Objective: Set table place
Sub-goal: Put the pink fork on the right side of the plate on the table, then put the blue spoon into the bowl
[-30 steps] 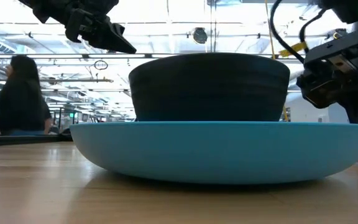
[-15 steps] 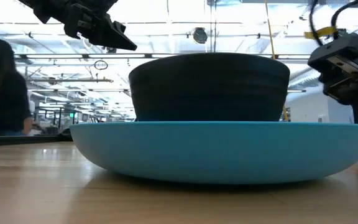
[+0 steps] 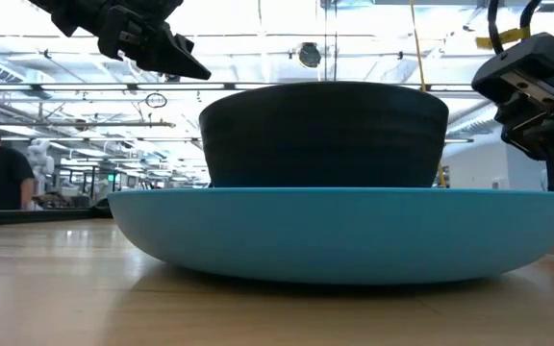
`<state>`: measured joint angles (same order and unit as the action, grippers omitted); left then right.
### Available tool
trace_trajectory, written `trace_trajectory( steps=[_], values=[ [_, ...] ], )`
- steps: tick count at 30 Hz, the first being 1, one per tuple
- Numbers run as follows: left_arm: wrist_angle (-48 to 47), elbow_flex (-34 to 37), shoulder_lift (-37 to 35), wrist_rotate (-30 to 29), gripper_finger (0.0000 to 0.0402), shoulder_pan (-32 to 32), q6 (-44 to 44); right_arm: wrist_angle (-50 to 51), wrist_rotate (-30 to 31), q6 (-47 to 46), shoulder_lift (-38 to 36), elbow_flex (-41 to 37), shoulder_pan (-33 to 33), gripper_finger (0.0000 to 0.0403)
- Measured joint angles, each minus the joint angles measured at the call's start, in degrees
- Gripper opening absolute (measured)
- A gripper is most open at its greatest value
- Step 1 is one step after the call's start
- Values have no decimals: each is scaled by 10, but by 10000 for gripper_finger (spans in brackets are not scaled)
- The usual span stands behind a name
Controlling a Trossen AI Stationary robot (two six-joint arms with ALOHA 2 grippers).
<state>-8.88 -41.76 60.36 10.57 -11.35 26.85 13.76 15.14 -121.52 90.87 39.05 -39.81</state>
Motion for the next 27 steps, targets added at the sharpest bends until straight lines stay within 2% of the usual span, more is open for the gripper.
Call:
trace_trajectory(
  steps=[9,20,27],
  values=[
    [-1,0,0,0,26,0,0,-2,0,10,-3,0,0,36],
    [-5,0,0,0,26,0,-1,2,-2,10,-8,0,0,130],
    [-5,0,0,0,26,0,-1,8,5,22,-32,0,-2,135]
  ],
)
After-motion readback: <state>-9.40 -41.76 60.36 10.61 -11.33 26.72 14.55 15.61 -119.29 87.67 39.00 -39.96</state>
